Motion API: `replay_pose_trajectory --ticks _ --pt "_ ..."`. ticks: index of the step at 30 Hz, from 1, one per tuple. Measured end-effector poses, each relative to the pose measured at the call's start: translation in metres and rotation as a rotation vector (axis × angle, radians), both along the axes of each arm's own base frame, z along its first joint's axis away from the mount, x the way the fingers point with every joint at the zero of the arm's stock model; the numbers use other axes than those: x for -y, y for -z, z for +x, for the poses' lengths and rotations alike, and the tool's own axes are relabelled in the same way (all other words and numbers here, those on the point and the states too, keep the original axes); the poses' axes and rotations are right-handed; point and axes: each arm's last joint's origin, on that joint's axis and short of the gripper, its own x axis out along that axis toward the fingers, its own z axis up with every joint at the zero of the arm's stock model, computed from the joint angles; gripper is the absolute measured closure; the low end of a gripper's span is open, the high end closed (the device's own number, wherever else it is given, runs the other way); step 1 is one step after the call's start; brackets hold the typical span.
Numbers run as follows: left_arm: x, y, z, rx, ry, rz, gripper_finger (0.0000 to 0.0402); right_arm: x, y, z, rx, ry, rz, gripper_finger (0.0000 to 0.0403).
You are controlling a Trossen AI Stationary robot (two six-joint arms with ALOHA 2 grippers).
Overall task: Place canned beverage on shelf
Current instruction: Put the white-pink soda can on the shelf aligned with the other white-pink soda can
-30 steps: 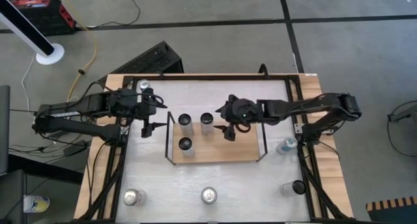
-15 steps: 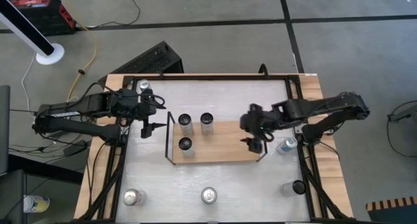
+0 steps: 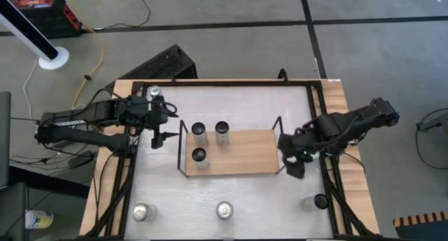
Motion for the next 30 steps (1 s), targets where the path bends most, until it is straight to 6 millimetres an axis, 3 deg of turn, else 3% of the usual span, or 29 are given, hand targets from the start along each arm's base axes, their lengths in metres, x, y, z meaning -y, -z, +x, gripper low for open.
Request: replay_pose_trajectory --ticks 4,9,17,30 --pt "0.0 0.0 0.0 -0.005 0.017 0.026 0.0083 -0.025 -0.001 -0.009 -0.039 0.075 0.093 0.0063" --pt "0.0 0.0 0.0 -0.013 0.041 0.064 0.0083 -0.058 0.0 -0.031 -0.165 0.304 0.18 0.0063" --pt "0.0 0.0 0.0 -0.023 0.077 0.121 0.0083 -0.104 0.011 -0.059 -0.326 0.569 0.181 0.0063" --pt "-0.001 0.0 0.0 -0.039 0.098 0.206 0.0083 -0.129 0.025 -0.066 -0.382 0.684 0.147 0.0063"
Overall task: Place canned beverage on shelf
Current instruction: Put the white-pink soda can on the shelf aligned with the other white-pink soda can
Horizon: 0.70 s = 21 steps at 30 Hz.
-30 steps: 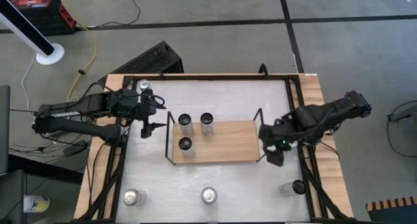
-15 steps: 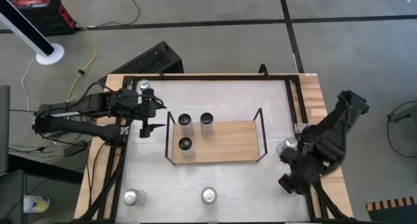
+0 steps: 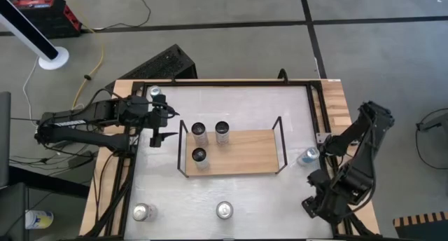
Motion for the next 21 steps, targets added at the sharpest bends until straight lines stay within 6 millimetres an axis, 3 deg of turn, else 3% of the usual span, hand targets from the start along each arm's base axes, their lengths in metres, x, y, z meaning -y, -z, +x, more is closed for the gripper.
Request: replay_pose_trajectory --ticks 8,21 --pt "0.0 0.0003 -0.0002 0.002 -0.014 -0.023 0.0083 -0.0065 0.0079 0.0033 -0.004 -0.061 -0.026 0.0063" --pt "0.0 0.0 0.0001 0.005 -0.014 -0.023 0.0083 0.0003 0.0079 -0.0025 -0.08 -0.088 -0.066 0.0063"
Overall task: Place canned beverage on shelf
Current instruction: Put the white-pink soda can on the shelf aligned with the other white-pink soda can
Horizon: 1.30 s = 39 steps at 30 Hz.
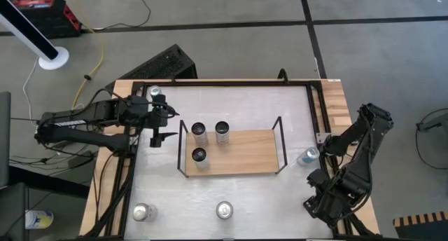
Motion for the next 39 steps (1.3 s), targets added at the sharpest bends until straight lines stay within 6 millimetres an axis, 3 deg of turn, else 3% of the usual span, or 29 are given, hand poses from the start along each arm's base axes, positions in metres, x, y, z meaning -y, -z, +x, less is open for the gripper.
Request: replay_pose_trajectory --ticks 14,23,39 --pt "0.0 0.0 0.0 -0.002 -0.001 -0.001 0.0083 0.002 0.0 0.003 -0.007 0.022 -0.004 0.0011" --pt "0.0 0.0 0.0 -0.002 -0.001 -0.003 0.0083 -0.001 0.017 0.004 -0.013 0.027 -0.001 0.0009" --pt "0.0 0.0 0.0 -0.002 -0.004 -0.007 0.0083 -0.002 0.025 0.005 -0.004 0.019 0.015 0.0019"
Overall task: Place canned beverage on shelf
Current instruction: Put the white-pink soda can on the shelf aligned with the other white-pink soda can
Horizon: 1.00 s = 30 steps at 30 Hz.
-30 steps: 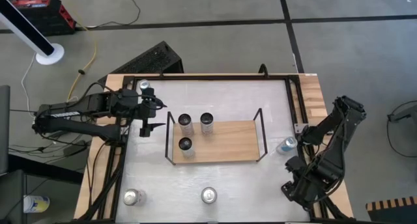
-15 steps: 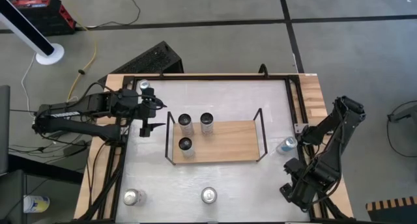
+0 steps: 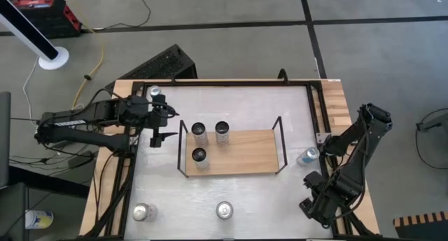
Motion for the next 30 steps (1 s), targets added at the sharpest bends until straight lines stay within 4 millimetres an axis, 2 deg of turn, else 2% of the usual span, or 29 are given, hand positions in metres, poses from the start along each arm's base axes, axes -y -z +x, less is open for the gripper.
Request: replay_pose_trajectory --ticks 5,14,23,30 --pt "0.0 0.0 0.0 -0.005 -0.001 -0.001 0.0083 0.0 0.0 -0.001 -0.008 -0.017 0.001 0.0046" --pt "0.0 0.0 0.0 -0.004 -0.001 -0.001 0.0083 0.001 0.0 -0.002 -0.05 -0.06 0.029 0.0121" --pt "0.0 0.0 0.0 -0.004 -0.002 -0.001 0.0083 0.014 -0.001 0.016 -0.003 -0.158 0.038 0.0129" --pt "0.0 0.0 0.0 -0.004 -0.004 -0.001 0.0083 0.027 -0.017 0.038 0.158 -0.237 0.01 0.013"
